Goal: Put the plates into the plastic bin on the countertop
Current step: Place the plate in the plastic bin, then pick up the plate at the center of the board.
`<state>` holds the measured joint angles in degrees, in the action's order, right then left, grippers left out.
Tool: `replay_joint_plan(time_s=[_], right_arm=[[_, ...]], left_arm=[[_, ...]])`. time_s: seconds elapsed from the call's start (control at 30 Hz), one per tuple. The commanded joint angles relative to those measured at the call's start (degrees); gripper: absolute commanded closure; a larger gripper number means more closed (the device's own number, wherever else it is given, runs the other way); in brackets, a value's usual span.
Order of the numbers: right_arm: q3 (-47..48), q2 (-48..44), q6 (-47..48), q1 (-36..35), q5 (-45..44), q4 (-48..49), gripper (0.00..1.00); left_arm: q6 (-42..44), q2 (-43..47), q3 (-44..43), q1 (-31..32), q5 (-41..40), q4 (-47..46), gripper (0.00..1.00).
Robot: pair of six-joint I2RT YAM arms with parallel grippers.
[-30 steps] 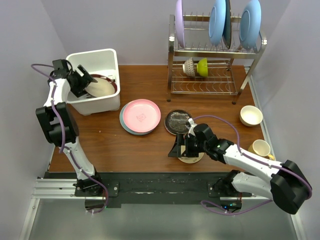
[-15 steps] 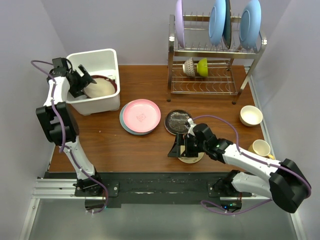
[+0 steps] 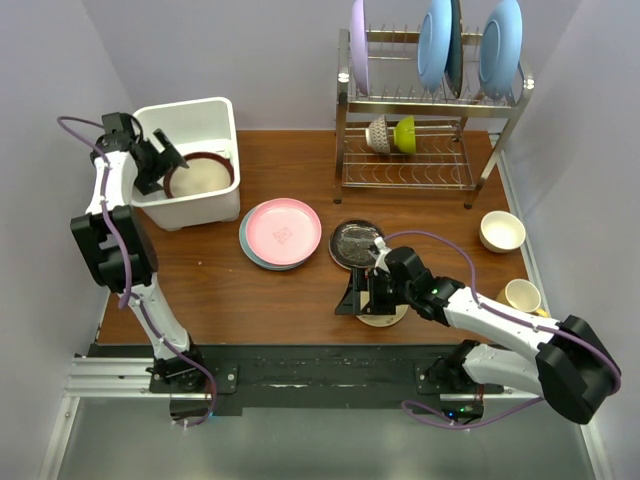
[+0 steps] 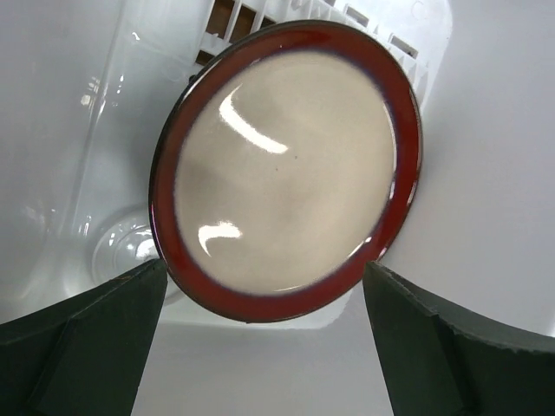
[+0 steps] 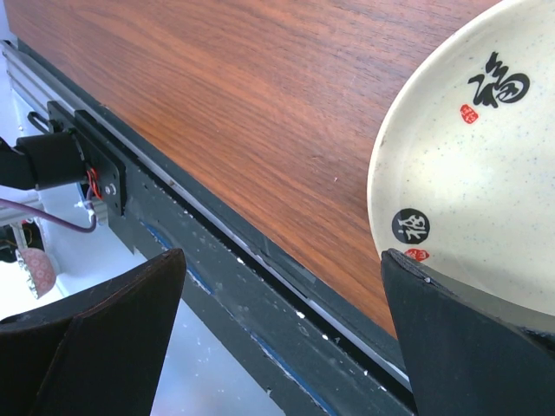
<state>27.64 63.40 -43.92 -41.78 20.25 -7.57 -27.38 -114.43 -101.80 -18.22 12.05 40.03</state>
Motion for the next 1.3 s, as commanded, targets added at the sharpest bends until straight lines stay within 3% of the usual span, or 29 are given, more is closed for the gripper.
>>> replay_joint_plan(time_s=[0.0, 0.7, 1.27], right_arm=[[2.3, -0.6, 0.0, -0.2, 0.7, 1.5, 0.01], [8.6, -0.2, 0.6, -0.1, -0.7, -1.8, 0.01], [21.7, 10.7, 3.8, 0.2, -3.2, -4.7, 0.01]], left_arm=[[-0.4, 6.3, -1.2, -0.2, 3.6, -2.0, 0.0], [-3.0, 21.2, 6.9, 2.5, 16.9, -10.7, 0.0], [5.7, 33.7, 16.5, 9.7, 20.3, -9.3, 0.0]])
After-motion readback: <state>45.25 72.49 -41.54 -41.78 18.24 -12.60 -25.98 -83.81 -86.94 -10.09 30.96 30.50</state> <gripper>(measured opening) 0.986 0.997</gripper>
